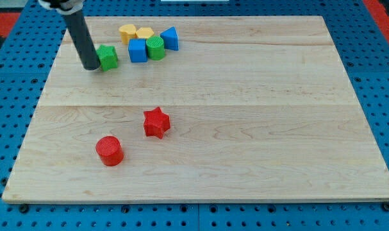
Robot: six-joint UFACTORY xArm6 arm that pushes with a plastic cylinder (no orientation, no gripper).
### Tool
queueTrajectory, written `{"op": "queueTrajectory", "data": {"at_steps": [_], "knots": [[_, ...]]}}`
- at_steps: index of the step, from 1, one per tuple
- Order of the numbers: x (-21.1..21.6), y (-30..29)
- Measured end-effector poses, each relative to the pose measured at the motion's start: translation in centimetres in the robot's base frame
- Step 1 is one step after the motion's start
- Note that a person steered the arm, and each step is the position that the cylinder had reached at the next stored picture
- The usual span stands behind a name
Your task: Move the red star to the top center
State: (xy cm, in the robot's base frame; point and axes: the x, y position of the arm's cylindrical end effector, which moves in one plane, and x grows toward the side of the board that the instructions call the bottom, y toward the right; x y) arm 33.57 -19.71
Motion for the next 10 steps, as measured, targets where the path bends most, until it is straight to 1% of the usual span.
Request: {"op": "queueTrajectory", "data": {"at_steps": [1, 2, 3, 4, 5, 6, 7, 8, 9, 10], "knots": [[-1.8, 0.8], [-2.9, 3.8], [-1.0, 1.2], [6.2, 0.4], [11.3, 4.9], [16.2, 6.0], [15.9, 14.5], [14.0, 21.3], [12.9, 24.9], [10.2, 27.3]]}}
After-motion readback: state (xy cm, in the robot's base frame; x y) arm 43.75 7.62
